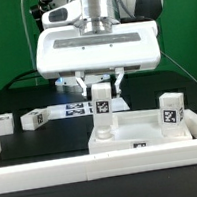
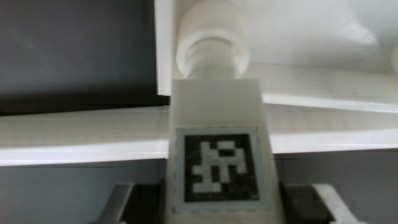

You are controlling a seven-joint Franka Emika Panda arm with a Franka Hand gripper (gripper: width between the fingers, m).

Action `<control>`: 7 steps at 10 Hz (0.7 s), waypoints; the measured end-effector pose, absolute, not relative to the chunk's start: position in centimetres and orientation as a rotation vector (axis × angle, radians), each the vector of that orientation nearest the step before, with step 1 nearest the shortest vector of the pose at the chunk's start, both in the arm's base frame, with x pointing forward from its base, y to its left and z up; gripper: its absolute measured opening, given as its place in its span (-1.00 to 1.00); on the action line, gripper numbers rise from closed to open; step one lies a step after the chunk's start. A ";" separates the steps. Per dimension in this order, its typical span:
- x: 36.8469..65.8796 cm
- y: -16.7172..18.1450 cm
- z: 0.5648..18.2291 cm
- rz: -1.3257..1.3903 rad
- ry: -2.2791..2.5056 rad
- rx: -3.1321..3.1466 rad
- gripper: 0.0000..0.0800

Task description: Assemble square table

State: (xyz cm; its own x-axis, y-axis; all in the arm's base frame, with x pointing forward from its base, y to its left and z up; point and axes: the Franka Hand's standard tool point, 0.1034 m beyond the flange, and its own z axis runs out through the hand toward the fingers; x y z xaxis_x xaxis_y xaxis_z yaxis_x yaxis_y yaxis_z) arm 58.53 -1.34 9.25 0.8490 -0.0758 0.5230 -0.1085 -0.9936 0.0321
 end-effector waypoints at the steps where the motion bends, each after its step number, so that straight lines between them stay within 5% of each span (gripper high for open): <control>1: 58.6 -1.3 9.1 0.832 -0.147 2.962 -0.27; 7: 57.8 -1.0 7.7 0.858 -0.126 2.940 -0.27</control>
Offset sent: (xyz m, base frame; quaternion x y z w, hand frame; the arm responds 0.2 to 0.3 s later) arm -0.0068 0.0042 -0.0080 -0.0050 0.0223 -0.0024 0.9997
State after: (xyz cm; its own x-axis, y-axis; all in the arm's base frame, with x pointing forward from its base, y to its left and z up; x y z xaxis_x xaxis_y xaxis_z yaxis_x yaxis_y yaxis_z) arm 57.77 -1.03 7.73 0.8400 -0.0572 0.5396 -0.1001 -0.9937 0.0505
